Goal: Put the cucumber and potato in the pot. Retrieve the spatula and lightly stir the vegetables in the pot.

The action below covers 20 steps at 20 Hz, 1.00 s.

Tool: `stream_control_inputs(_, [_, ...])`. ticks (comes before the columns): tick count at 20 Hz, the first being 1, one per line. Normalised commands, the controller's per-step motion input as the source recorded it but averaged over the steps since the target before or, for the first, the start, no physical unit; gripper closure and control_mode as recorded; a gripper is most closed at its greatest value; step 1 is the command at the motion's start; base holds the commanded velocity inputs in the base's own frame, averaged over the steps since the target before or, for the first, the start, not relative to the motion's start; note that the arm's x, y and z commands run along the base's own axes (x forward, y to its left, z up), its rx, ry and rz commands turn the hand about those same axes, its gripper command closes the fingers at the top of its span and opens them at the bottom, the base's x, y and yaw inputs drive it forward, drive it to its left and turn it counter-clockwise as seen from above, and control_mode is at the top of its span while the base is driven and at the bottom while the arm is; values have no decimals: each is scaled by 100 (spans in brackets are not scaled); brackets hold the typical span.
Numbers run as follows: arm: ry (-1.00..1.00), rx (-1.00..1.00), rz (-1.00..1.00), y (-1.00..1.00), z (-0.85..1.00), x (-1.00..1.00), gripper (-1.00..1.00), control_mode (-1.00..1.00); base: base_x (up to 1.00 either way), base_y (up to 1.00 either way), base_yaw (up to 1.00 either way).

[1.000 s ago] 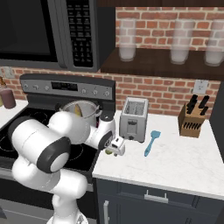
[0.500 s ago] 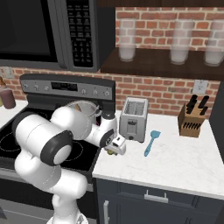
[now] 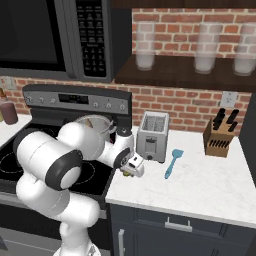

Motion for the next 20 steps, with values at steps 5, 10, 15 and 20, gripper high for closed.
stream_control_inputs(5, [-23, 0, 5, 8, 41, -62, 100, -100, 0, 0, 0])
stream_control_inputs(10, [-17, 7, 4, 13, 97, -63, 100, -100, 0, 0, 0])
stream_control_inputs(15, [12, 35, 6, 19, 94, -43, 100, -100, 0, 0, 0])
stream_control_inputs(20, [22, 53, 10, 2, 99, -17, 100, -100, 0, 0, 0])
